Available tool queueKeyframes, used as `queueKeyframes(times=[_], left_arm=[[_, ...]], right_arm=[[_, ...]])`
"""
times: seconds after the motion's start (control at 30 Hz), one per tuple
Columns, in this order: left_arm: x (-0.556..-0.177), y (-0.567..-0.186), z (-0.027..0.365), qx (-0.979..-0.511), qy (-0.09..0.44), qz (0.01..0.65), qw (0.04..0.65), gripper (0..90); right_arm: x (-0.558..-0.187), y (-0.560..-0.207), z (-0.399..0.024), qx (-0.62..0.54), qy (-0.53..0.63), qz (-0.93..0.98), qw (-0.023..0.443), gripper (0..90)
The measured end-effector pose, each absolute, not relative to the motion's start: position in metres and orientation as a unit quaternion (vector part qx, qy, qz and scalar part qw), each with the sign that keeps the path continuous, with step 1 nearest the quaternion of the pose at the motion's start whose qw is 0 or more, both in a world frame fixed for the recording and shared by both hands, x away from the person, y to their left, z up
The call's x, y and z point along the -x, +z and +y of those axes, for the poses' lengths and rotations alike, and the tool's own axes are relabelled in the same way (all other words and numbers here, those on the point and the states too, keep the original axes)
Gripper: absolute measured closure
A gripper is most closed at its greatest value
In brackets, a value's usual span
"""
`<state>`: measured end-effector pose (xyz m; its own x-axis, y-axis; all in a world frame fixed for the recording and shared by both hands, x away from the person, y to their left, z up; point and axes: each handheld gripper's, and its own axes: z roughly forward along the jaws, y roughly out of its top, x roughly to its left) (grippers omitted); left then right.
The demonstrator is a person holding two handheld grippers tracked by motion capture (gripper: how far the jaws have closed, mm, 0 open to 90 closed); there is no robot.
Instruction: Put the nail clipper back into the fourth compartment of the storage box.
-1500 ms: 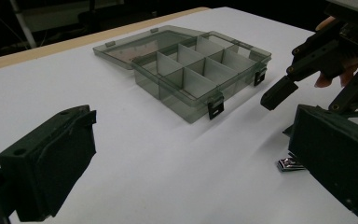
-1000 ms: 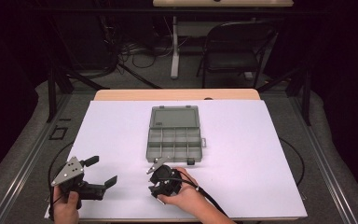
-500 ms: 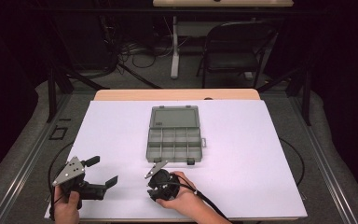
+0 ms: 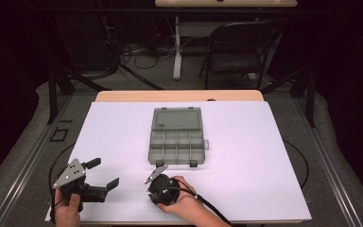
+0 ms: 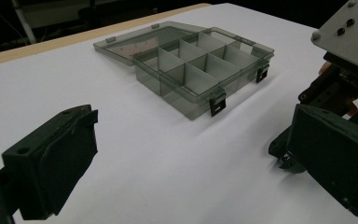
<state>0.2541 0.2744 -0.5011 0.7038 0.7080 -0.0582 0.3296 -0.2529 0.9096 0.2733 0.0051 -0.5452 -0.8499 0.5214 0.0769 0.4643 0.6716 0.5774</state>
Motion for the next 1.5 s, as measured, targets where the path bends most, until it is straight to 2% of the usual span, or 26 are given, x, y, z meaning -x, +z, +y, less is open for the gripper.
queueKeyframes(times=[0.27,0.7,1.5], left_arm=[[-0.254,-0.502,0.273,-0.772,0.184,0.336,0.507,1.5],[-0.254,-0.502,0.274,-0.771,0.187,0.339,0.506,1.7],[-0.254,-0.502,0.274,-0.769,0.189,0.338,0.508,2.1]], right_arm=[[-0.27,-0.547,0.007,-0.26,0.297,0.916,0.065,78.9],[-0.271,-0.547,0.007,-0.255,0.299,0.917,0.065,80.0],[-0.28,-0.516,-0.015,-0.272,0.336,0.899,0.065,80.8]])
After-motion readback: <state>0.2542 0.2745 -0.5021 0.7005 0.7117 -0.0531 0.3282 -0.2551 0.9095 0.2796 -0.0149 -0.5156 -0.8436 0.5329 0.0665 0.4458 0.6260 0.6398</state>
